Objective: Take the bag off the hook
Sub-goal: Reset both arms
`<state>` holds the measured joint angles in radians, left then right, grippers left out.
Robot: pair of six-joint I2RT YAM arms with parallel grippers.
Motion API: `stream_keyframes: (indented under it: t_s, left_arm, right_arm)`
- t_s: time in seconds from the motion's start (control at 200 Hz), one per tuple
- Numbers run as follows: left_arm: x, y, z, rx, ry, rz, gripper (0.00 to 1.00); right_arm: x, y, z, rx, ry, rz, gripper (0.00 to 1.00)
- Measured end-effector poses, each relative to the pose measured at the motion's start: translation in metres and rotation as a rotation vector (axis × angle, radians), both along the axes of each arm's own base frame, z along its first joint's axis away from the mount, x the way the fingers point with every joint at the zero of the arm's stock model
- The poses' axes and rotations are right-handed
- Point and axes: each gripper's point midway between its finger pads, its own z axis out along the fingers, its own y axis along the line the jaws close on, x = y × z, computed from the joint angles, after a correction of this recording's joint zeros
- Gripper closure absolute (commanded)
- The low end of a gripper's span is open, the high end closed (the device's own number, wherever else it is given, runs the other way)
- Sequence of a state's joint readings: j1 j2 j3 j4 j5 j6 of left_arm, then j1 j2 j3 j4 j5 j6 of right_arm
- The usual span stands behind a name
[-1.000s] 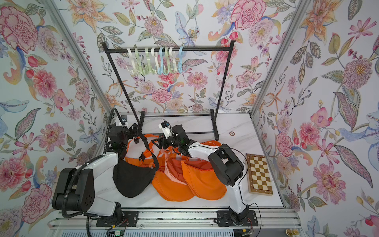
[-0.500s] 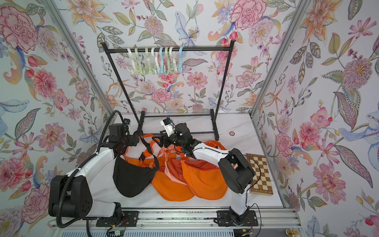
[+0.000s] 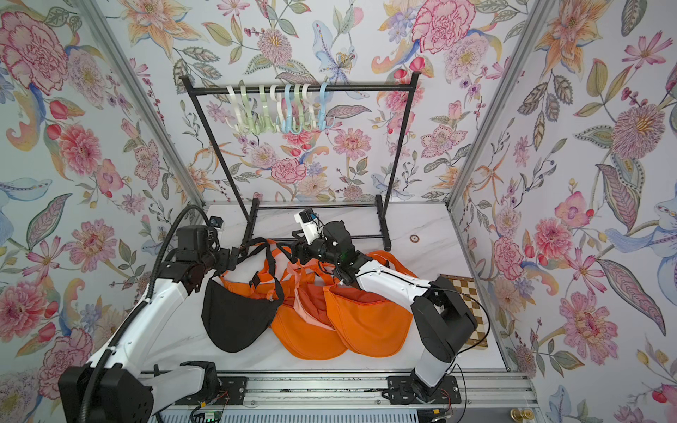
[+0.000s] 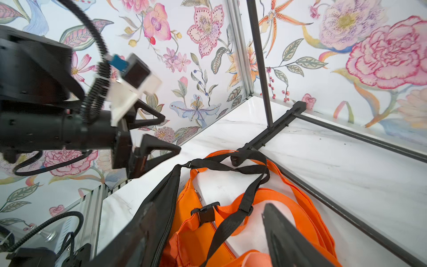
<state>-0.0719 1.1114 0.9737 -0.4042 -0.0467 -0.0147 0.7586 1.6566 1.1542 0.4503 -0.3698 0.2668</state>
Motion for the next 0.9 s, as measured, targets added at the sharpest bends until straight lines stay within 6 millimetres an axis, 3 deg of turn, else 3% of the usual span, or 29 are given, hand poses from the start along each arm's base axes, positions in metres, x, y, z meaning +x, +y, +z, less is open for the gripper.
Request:
stream_keyframes:
  t_s: [0.125,0.23,0.33,0.42,0.525,0.655,0.796,0.896]
  left_arm:
    - [-0.007,-0.003,0.069,-0.029,-0.251,-0.014,0.01]
    - [-0.007,-0.004,0.102,-0.068,-0.381,-0.011,0.01]
    - [-0.003,-0.007,0.104,-0.115,-0.436,-0.009,0.01]
    - [-0.005,-0.006,0.078,-0.139,-0.425,0.005,0.01]
    - [-0.012,-0.001,0.036,-0.140,-0.379,0.038,0.01]
    - [-0.017,0.008,-0.006,-0.124,-0.324,0.097,0.01]
    - [-0.017,0.017,-0.037,-0.095,-0.292,0.144,0.01]
    - [-0.013,0.022,-0.059,-0.070,-0.270,0.167,0.01]
  right_arm:
    - [0.004,-0.036,0.033,0.009,-0.045,-0.081,0.18]
    - [0.005,-0.085,0.072,0.033,-0.109,-0.175,0.02]
    - [0.005,-0.145,0.094,0.045,-0.155,-0.320,0.01]
    - [0.002,-0.201,0.093,0.027,-0.161,-0.474,0.01]
    - [0.004,-0.266,0.063,-0.030,-0.114,-0.693,0.01]
    - [-0.005,-0.343,-0.014,-0.135,0.001,-0.968,0.01]
    - [-0.028,-0.387,-0.094,-0.242,0.094,-1.136,0.01]
    - [-0.035,-0.400,-0.121,-0.266,0.079,-1.198,0.01]
